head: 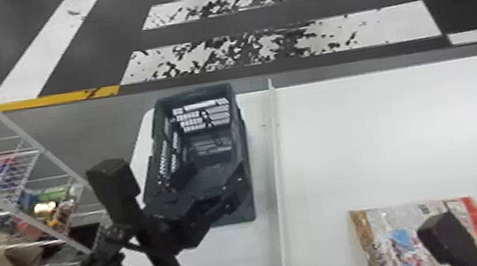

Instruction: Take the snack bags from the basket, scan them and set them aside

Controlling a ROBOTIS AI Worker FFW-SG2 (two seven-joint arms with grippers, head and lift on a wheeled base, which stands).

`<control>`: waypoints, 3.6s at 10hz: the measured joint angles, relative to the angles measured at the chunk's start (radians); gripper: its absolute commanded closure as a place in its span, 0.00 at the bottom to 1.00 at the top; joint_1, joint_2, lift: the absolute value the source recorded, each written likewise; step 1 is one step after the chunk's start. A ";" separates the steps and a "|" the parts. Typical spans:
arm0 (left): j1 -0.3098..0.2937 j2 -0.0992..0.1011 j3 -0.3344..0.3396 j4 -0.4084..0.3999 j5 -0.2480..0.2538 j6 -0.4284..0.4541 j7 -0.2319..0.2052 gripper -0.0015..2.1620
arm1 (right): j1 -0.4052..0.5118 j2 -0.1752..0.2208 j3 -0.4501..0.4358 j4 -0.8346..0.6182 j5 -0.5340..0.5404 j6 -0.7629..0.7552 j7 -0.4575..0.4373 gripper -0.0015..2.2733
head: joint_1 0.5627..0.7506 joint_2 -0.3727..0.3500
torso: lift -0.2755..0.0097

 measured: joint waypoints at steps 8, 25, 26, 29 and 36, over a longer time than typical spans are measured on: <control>0.002 0.008 -0.007 -0.002 0.004 0.000 0.000 0.02 | -0.220 0.108 0.024 0.106 0.016 0.157 -0.242 0.99 | 0.70 0.75 | 0.70; 0.002 0.010 -0.062 -0.061 0.004 0.031 -0.002 0.02 | -0.109 0.121 -0.372 -0.037 -0.289 -0.053 -0.395 0.99 | 0.70 0.41 | 0.70; -0.001 0.008 -0.067 -0.055 0.000 0.031 -0.002 0.02 | -0.129 0.118 -0.370 0.012 -0.283 -0.078 -0.395 0.99 | 0.70 0.41 | 0.70; -0.004 0.004 -0.072 -0.038 -0.008 0.031 -0.003 0.02 | -0.188 0.110 -0.367 0.139 -0.262 -0.118 -0.406 0.99 | 0.70 0.38 | 0.70; -0.034 0.003 -0.089 -0.004 -0.011 0.031 -0.001 0.02 | -0.210 0.098 -0.433 0.211 -0.258 -0.186 -0.442 0.99 | 0.70 0.27 | 0.70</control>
